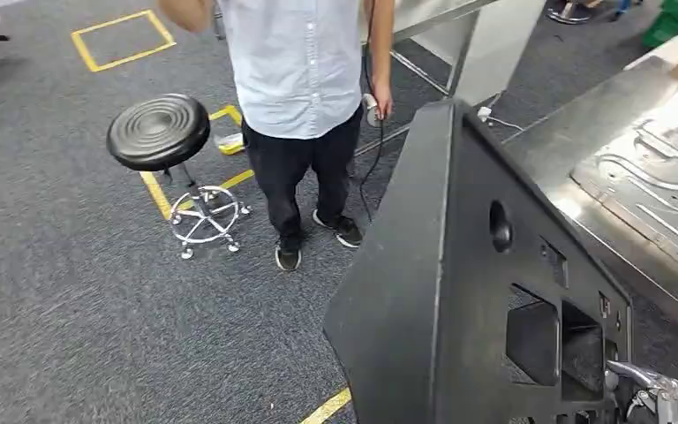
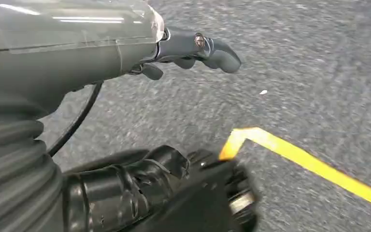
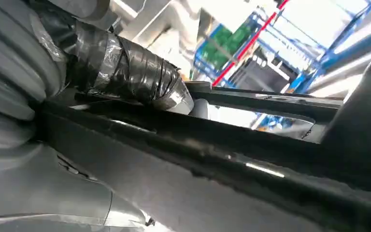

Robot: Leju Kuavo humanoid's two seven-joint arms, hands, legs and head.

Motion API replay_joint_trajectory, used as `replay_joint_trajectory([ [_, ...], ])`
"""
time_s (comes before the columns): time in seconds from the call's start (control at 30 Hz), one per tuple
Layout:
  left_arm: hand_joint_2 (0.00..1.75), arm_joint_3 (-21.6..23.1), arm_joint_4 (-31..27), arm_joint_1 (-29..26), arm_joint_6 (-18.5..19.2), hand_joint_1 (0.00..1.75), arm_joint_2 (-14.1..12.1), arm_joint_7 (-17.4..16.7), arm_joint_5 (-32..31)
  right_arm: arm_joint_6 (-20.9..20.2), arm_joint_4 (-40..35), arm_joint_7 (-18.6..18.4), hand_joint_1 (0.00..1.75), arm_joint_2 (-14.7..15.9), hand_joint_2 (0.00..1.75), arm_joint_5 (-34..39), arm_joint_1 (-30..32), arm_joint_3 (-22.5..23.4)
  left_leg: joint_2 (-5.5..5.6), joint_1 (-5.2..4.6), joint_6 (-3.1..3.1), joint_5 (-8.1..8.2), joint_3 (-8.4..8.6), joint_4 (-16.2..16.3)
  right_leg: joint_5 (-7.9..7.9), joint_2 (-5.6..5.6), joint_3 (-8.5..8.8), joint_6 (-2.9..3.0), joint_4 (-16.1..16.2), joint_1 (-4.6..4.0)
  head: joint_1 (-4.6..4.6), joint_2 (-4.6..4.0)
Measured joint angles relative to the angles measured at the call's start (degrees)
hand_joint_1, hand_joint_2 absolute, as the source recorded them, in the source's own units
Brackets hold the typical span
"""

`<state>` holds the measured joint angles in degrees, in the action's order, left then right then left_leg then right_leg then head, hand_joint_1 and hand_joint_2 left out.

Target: Take the parts from the cabinet and place them on the table.

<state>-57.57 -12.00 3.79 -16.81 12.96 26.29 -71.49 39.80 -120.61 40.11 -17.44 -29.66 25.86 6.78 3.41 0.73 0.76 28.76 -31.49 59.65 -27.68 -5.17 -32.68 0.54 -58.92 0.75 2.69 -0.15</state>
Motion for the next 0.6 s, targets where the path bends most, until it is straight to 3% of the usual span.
replay_joint_trajectory([
  [0.03, 1.75, -0.07, 0.00, -0.08, 0.00, 0.00, -0.09, -0.02, 0.00, 0.00, 0.07, 0.02, 1.75, 0.00, 1.75, 0.00, -0.14, 0.02, 2.28, 0.21, 0.05, 0.47, 0.30, -1.11, -0.05, -0.84, -0.48, -0.51, -0.51, -0.32, 0.00, 0.00],
  [0.13, 1.75, -0.07, 0.00, 0.09, 0.00, 0.00, -0.09, -0.02, -0.02, 0.00, 0.05, 0.02, 1.75, 0.04, 1.75, 0.00, 0.02, 0.00, 0.59, -0.28, 0.59, 0.34, 0.47, -0.85, 0.48, -2.65, -0.92, -1.74, 0.01, 0.38, 0.00, 0.00],
  [0.17, 1.75, -0.09, 0.00, 0.05, 0.00, 0.00, -0.02, -0.04, 0.02, 0.00, 0.04, 0.02, 1.75, 0.04, 1.75, -0.02, 0.05, 0.02, -0.36, 0.33, 1.21, -0.13, 0.58, -1.70, 0.44, -3.16, -1.04, -2.11, -0.24, 0.30, 0.00, 0.00],
  [0.2, 1.75, -0.09, 0.00, 0.17, 0.00, 0.00, -0.07, -0.02, 0.00, 0.00, 0.05, 0.02, 1.75, 0.04, 1.75, 0.00, 0.21, 0.02, -1.20, 0.22, 1.56, -0.32, 0.82, -1.89, -0.18, 0.06, -1.37, -2.25, -1.08, 0.14, 0.00, 0.00],
  [0.23, 1.75, -0.09, 0.00, 0.23, 0.00, 0.00, -0.07, 0.02, -0.02, 0.00, 0.04, 0.02, 1.75, 0.07, 1.75, -0.04, 0.04, 0.02, -1.69, 0.21, 1.72, -0.38, 0.83, -2.00, -1.75, 2.24, -2.30, -2.38, -3.08, 0.02, 0.33, 0.00],
  [0.27, 1.75, -0.09, 0.00, 0.13, 0.00, 0.00, -0.07, 0.02, 0.00, 0.00, 0.07, 0.02, 1.75, 0.13, 1.75, -0.11, -0.20, 0.00, -2.71, 0.09, 1.98, -0.31, 0.80, -1.96, -4.50, 3.72, -4.67, -2.70, -7.92, 0.03, 0.31, 0.00],
  [0.3, 1.75, -0.09, 0.00, -0.03, 0.02, 0.00, -0.07, 0.02, 0.00, 0.00, 0.11, 0.02, 1.75, 0.22, 1.75, -0.13, -0.24, 0.02, -3.64, -0.01, 2.01, -0.22, 0.79, -1.93, -6.68, 4.42, -6.98, -2.88, -12.78, 0.08, 0.28, 0.00],
  [0.33, 1.75, -0.09, 0.00, -0.11, 0.02, 0.00, -0.07, 0.04, 0.00, 0.00, 0.20, 0.02, 1.75, 0.28, 1.75, -0.13, -0.18, 0.02, -4.44, -0.08, 2.04, -0.16, 0.79, -1.91, -7.55, 4.65, -8.44, -2.96, -15.81, 0.11, 0.31, 0.00],
  [0.37, 1.75, -0.11, 0.00, -0.22, 0.02, 0.00, -0.09, 0.04, 0.04, 0.00, 0.31, 0.00, 1.75, 0.33, 1.75, -0.13, -0.12, 0.00, -5.32, -0.12, 2.03, -0.04, 0.81, -1.89, -7.32, 4.80, -8.97, -2.96, -16.90, 0.12, 0.31, 0.00],
  [0.4, 1.75, -0.13, 0.00, -0.21, 0.04, 0.00, -0.09, 0.09, 0.07, 0.00, 0.33, 0.00, 1.75, 0.33, 1.75, -0.13, -0.12, 0.00, -6.03, -0.20, 2.01, 0.06, 0.87, -1.84, -5.81, 4.90, -8.12, -2.88, -15.33, 0.11, 0.28, 0.00],
  [0.43, 1.75, -0.13, 0.00, -0.11, 0.07, 0.00, -0.07, 0.13, 0.09, 0.00, 0.33, 0.00, 1.75, 0.33, 1.75, -0.15, -0.12, 0.00, -6.67, -0.27, 1.95, 0.21, 0.97, -1.76, -3.47, 5.08, -6.01, -2.65, -11.50, 0.05, 0.28, 0.00],
  [0.5, 1.75, -0.15, 0.00, 0.05, 0.18, 0.00, -0.04, 0.22, 0.11, 0.00, 0.33, 0.00, 1.75, 0.35, 1.75, -0.18, -0.13, 0.00, -7.52, -0.35, 1.78, 0.55, 1.38, -1.71, 0.40, 6.90, -1.03, -1.93, -2.82, -0.29, 0.31, 0.00],
  [0.53, 1.75, -0.15, 0.00, 0.04, 0.18, 0.00, -0.04, 0.24, 0.11, 0.00, 0.33, 0.02, 1.75, 0.35, 1.75, -0.22, -0.25, 0.00, -8.03, -0.50, 1.55, 0.70, 1.68, -1.80, -0.60, 9.66, 0.53, -1.37, 0.03, -0.94, 0.26, 0.00],
  [0.6, 1.75, -0.17, 0.00, 0.10, 0.22, 0.00, -0.07, 0.28, 0.17, 0.00, 0.31, 0.02, 1.75, 0.39, 1.75, -0.26, -0.23, 0.00, -8.91, -0.68, 0.92, 0.92, 1.80, -1.74, -0.35, 8.50, 0.23, -0.88, 0.15, -1.31, 0.28, 0.00],
])
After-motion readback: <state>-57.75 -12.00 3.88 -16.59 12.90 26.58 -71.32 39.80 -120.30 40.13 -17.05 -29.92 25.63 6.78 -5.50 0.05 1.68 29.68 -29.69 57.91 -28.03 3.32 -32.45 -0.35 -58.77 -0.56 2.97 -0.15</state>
